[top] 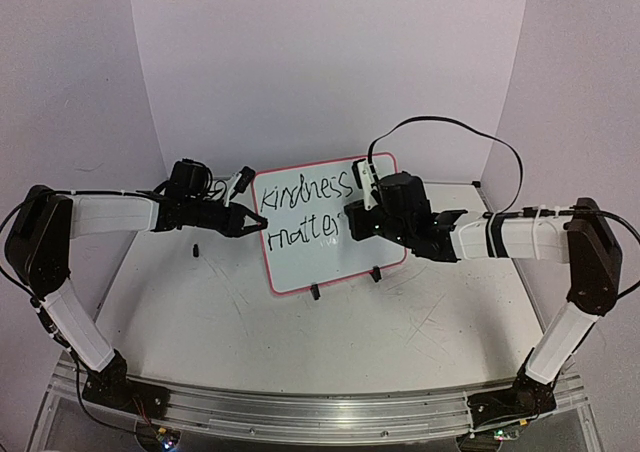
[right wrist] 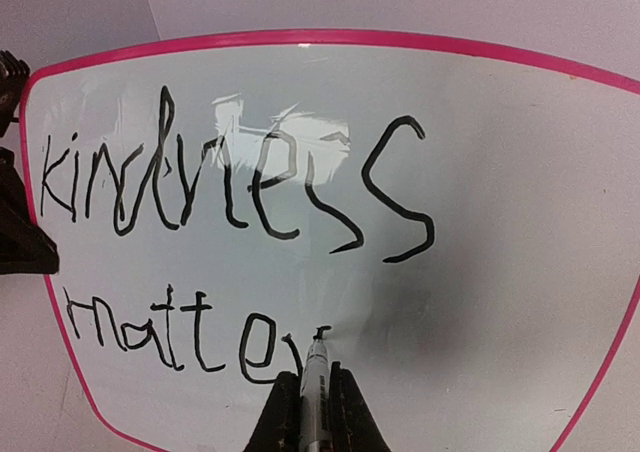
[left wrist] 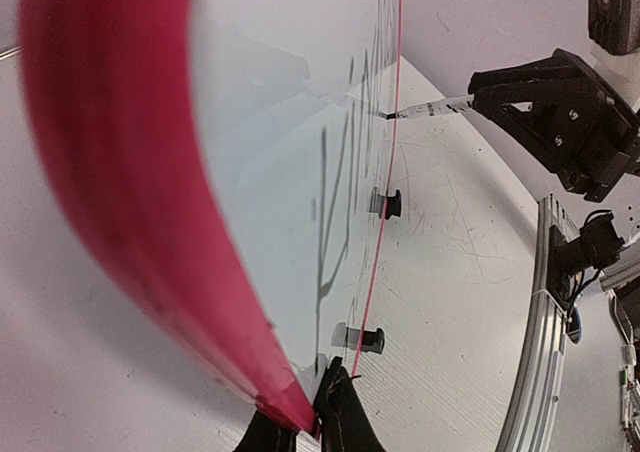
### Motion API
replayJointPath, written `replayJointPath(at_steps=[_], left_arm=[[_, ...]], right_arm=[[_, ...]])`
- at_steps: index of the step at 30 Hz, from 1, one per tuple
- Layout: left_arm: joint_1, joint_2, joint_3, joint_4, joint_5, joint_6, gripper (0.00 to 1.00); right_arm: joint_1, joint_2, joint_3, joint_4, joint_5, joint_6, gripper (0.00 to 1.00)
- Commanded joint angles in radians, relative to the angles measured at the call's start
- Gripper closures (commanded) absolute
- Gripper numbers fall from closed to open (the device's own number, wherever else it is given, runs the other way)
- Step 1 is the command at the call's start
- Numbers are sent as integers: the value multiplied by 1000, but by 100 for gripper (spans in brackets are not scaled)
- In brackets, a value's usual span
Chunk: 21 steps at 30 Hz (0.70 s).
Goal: Write a sentence on the whiteboard
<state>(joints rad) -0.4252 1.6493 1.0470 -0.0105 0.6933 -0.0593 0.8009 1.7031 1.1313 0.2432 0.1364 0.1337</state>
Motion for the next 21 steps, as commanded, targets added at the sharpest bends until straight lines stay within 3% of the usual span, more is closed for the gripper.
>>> replayJointPath(at_steps=[1, 21], left_arm=[[17, 3, 25, -16, -224, 87, 100], [17, 1, 23, -17, -225, 87, 100]], right_arm=[[-4, 1, 7, 31, -2, -6, 100], [4, -11, -29, -5, -30, 27, 100]])
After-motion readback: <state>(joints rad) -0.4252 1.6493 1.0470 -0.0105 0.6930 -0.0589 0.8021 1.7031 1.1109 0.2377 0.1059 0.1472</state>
